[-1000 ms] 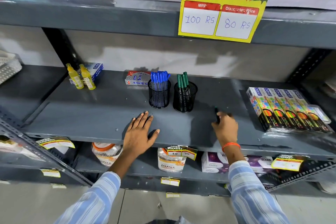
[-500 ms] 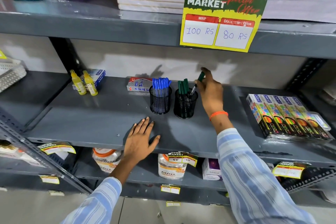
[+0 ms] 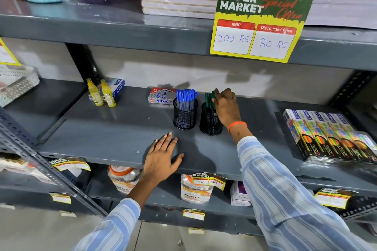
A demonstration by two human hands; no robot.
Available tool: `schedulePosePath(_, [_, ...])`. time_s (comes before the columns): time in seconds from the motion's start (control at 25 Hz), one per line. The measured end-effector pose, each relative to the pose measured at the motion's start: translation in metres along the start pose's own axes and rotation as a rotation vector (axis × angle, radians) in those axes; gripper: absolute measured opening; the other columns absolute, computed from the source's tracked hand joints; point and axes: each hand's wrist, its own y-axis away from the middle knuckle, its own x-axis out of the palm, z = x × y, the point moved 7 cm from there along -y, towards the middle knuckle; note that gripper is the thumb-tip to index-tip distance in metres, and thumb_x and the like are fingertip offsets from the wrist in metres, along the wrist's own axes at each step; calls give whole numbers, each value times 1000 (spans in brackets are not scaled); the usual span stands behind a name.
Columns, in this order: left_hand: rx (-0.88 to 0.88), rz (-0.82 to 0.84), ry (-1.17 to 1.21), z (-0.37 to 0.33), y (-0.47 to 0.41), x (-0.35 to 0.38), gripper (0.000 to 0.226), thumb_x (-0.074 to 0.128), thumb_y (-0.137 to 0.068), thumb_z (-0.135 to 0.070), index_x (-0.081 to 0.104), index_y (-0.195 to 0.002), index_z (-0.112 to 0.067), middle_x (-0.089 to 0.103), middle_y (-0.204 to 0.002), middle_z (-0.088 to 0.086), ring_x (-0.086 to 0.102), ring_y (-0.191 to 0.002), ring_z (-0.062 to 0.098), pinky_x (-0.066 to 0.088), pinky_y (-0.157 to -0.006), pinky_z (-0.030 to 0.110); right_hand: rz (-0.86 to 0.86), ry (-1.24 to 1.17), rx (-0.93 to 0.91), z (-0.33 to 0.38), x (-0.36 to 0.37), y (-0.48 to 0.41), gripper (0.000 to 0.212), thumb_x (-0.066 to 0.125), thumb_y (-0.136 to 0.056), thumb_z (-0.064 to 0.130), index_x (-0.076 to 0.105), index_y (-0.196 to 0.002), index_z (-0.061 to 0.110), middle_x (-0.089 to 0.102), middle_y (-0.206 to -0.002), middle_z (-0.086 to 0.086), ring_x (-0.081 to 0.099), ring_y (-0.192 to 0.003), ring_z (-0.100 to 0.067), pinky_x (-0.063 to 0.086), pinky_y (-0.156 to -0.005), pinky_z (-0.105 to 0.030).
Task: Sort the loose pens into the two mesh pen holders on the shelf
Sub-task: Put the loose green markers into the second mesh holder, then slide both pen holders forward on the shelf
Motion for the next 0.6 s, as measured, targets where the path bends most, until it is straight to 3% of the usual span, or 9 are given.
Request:
schedulePosePath(0.16, [-7,9,34,-1,-1,0,64,38,-91,-56,34,-141,-16,31,-153,7,25,-141,22,18,-115,41,-61,-76,28,-3,-7,1,41,43,-98,14,39,-136,2,45,-123,-29,42,-116,-45,40,-98,-49])
schedulePosePath(0.32, [-149,-21,192,5,-18,-9,67,54,-84,-55,43,-134,-12,50,-139,11,42,-128,28,35,-104,45,-232,-361,213,-27,-6,28,37,47,-96,19,46,-129,2,49,-121,-28,44,-116,-46,38,-101,-47])
schedulePosePath(0.4, [-291,-56,366,8,-35,-14,77,66,-78,-52,42,-132,-5,55,-129,20,48,-120,36,42,-96,47,-153,-469,323,-36,14,43,62,59,-88,38,37,-135,2,44,-129,-26,38,-124,-43,33,-109,-48])
schedulePosePath(0.48, [-407,-56,578,10,-53,-13,93,76,-71,-47,31,-138,0,49,-134,24,44,-124,39,42,-96,48,-25,-524,383,-37,38,53,98,73,-71,52,22,-142,8,35,-143,-22,29,-135,-38,28,-115,-48])
schedulePosePath(0.6, [-476,-55,723,9,-75,-8,113,82,-65,-44,14,-145,-3,35,-148,21,36,-133,36,39,-103,48,53,-581,396,-39,59,57,112,86,-56,43,20,-142,13,39,-147,-14,37,-135,-32,35,-113,-48])
